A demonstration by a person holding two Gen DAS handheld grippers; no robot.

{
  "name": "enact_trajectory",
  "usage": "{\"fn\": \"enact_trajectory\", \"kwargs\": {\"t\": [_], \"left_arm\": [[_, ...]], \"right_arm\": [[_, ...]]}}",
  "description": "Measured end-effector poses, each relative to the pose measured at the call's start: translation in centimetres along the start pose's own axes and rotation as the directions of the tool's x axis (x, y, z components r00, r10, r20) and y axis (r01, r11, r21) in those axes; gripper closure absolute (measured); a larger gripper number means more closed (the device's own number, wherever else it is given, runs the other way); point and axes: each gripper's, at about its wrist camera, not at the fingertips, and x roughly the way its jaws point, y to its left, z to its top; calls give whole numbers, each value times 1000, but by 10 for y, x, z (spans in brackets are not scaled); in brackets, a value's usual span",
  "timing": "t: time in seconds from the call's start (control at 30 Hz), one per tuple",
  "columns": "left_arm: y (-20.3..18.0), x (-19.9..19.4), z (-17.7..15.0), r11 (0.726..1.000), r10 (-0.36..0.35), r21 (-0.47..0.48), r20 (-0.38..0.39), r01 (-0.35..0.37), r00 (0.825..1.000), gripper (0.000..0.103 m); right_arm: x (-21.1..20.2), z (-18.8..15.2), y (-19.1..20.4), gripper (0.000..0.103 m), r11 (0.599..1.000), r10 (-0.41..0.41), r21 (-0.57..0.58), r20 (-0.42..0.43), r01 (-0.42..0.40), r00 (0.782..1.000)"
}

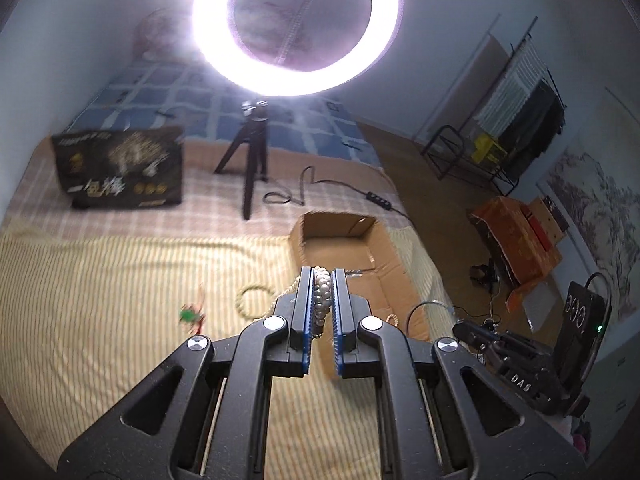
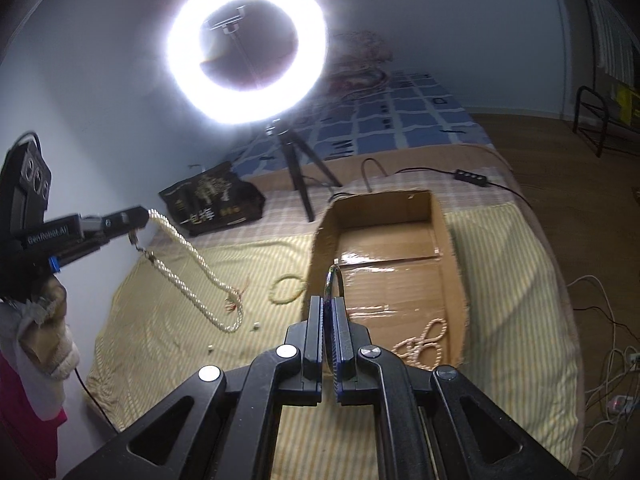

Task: Organize jewelry
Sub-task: 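Lift and carry the necklace and bangle with both grippers over the cardboard box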

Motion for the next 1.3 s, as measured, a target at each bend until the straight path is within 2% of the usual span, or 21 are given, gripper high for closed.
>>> {"fn": "enact_trajectory", "kwargs": {"t": [0.4,0.87,0.97,1.3], "left_arm": [[-48,61,32,998,-49,45,-22,50,999,97],[-56,120,42,998,-32,56,-60,35,998,97],[-55,126,42,998,-31,58,-77,35,997,97],[-75,105,59,993,-56,105,-16,58,998,97]], "right_arm": [[10,15,-43,102,999,-31,41,12,31,999],[48,11,-66,102,997,-38,63,-36,40,999],[56,7,-71,102,997,-41,69,-50,44,998],[64,5,-79,102,995,-47,83,-59,52,997]]}}
